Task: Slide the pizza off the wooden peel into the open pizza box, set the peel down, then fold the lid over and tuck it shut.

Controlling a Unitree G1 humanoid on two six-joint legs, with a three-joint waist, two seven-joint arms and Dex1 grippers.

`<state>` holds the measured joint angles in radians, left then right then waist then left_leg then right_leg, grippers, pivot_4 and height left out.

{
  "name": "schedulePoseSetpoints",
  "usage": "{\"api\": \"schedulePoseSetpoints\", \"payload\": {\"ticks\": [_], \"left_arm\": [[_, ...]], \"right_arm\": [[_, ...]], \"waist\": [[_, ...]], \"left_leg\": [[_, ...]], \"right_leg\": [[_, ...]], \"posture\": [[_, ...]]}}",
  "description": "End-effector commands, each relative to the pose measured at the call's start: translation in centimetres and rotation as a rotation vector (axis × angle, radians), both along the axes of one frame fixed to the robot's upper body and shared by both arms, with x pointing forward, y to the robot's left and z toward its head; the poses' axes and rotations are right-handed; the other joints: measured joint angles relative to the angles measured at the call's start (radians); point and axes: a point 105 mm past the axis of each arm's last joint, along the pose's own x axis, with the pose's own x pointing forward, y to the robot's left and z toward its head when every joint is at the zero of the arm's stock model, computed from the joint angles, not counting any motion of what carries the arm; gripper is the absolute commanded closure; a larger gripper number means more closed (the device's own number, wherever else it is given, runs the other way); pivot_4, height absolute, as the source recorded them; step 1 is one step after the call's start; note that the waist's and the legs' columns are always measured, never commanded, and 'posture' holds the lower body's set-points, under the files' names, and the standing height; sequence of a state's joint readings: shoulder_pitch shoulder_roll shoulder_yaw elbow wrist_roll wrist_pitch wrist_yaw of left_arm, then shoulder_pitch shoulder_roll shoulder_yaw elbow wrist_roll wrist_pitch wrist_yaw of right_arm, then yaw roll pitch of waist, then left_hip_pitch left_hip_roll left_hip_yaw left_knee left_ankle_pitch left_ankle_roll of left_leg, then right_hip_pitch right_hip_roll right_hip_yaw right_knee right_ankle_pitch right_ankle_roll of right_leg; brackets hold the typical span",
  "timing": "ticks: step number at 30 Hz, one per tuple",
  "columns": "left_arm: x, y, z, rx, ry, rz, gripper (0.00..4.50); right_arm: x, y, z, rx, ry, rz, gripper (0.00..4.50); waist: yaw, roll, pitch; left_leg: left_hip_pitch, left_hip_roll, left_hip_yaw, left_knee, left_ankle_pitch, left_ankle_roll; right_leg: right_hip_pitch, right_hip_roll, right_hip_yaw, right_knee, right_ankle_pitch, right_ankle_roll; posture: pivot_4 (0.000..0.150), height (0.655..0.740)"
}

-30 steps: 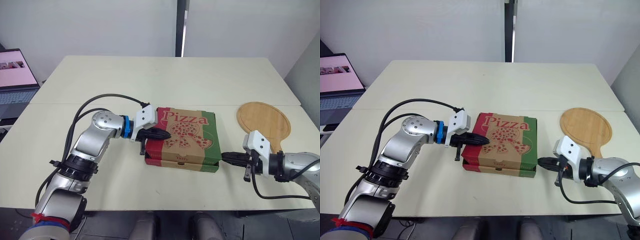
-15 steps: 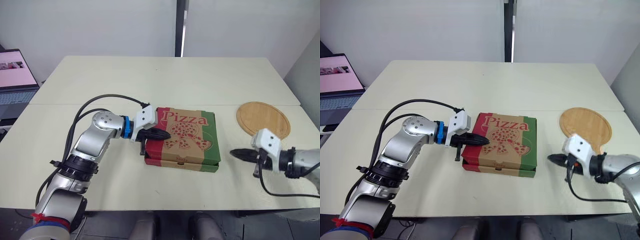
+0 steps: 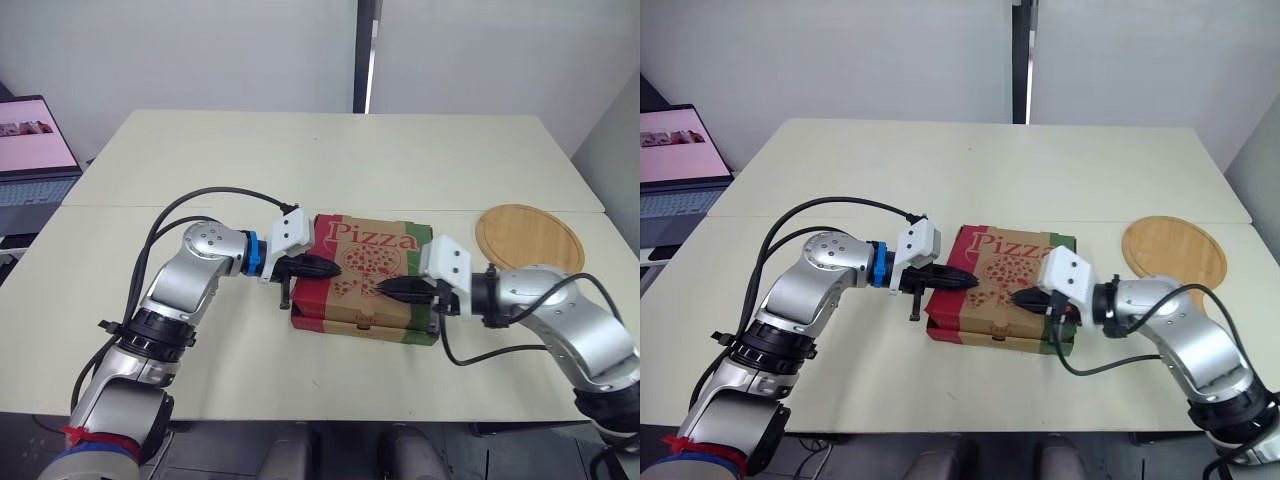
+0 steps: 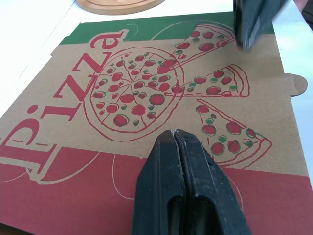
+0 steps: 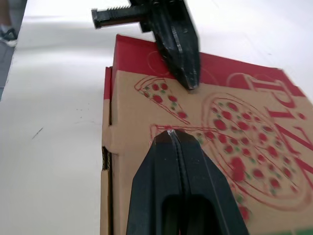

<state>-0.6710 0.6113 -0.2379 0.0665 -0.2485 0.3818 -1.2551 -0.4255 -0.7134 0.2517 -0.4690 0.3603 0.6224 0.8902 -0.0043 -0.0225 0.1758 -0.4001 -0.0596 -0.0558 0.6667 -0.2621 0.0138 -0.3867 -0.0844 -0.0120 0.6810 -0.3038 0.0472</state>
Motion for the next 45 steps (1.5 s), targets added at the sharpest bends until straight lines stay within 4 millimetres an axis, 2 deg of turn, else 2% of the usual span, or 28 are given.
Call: {"api": "schedulePoseSetpoints", "payload": {"ticks": [1, 4, 7, 10, 12, 20, 28, 45], "left_arm": [[-0.7, 0.9, 2.7, -0.057, -0.048, -0.001, 4.5], [-1.2, 2.9, 3.6, -0.034, -0.056, 0.016, 4.5], [-0.8, 5.7, 4.0, 0.04, -0.067, 0.071, 4.5], [-1.2, 8.4, 3.0, 0.163, -0.038, 0.085, 4.5], [-1.6, 8.8, 2.1, 0.204, -0.016, 0.073, 4.5], [-1.4, 7.2, 0.2, 0.209, -0.012, 0.045, 4.5], [-1.2, 5.9, -0.9, 0.211, -0.011, 0.016, 4.5], [-2.1, 3.7, 0.0, 0.144, 0.009, -0.052, 4.5]], "right_arm": [[0.1, 1.1, 0.2, -0.021, -0.032, 0.049, 4.47], [0.2, 1.5, 0.0, -0.035, -0.031, 0.069, 4.47], [0.2, 1.4, -0.1, -0.053, -0.033, 0.079, 4.47], [0.3, 1.3, -0.2, -0.059, -0.036, 0.083, 4.47], [0.3, 1.2, -0.2, -0.06, -0.037, 0.086, 4.47], [0.3, 1.1, -0.2, -0.064, -0.038, 0.092, 4.47], [0.4, 1.2, 0.1, -0.059, -0.046, 0.093, 4.47], [0.6, 1.1, 0.6, -0.055, -0.062, 0.083, 4.47]], "waist": [[-0.001, 0.0, 0.0], [-0.007, 0.0, 0.0], [-0.009, 0.0, 0.0], [-0.009, 0.0, 0.0], [-0.01, 0.0, 0.0], [-0.001, 0.0, 0.0], [-0.002, 0.0, 0.0], [0.0, 0.0, 0.0]], "left_leg": [[0.0, 0.0, 0.0, 0.0, 0.0, 0.0], [0.0, 0.0, 0.0, 0.0, 0.0, 0.0], [0.0, 0.0, 0.0, -0.001, 0.0, 0.0], [0.0, 0.0, 0.0, -0.001, 0.0, 0.0], [0.0, 0.0, 0.0, -0.001, 0.0, 0.0], [0.0, 0.0, 0.0, -0.001, -0.002, 0.004], [0.0, 0.0, 0.0, -0.001, -0.002, 0.004], [0.0, 0.0, 0.0, -0.001, -0.002, 0.004]], "right_leg": [[0.0, 0.0, 0.0, 0.0, 0.0, 0.0], [-0.001, 0.0, 0.0, 0.001, 0.0, 0.0], [-0.001, 0.0, 0.0, 0.001, 0.0, 0.0], [-0.001, 0.0, 0.0, 0.0, 0.0, 0.0], [-0.001, 0.0, 0.0, 0.0, 0.0, 0.0], [-0.001, 0.0, 0.0, 0.0, 0.0, 0.0], [-0.002, 0.0, 0.0, 0.001, 0.0, 0.0], [-0.001, 0.0, 0.0, 0.001, 0.0, 0.0]], "posture": [[0.15, 0.7281], [0.15, 0.7281], [0.15, 0.7281], [0.15, 0.7281], [0.15, 0.7281], [0.15, 0.7281], [0.15, 0.7281], [0.15, 0.7281]]}}
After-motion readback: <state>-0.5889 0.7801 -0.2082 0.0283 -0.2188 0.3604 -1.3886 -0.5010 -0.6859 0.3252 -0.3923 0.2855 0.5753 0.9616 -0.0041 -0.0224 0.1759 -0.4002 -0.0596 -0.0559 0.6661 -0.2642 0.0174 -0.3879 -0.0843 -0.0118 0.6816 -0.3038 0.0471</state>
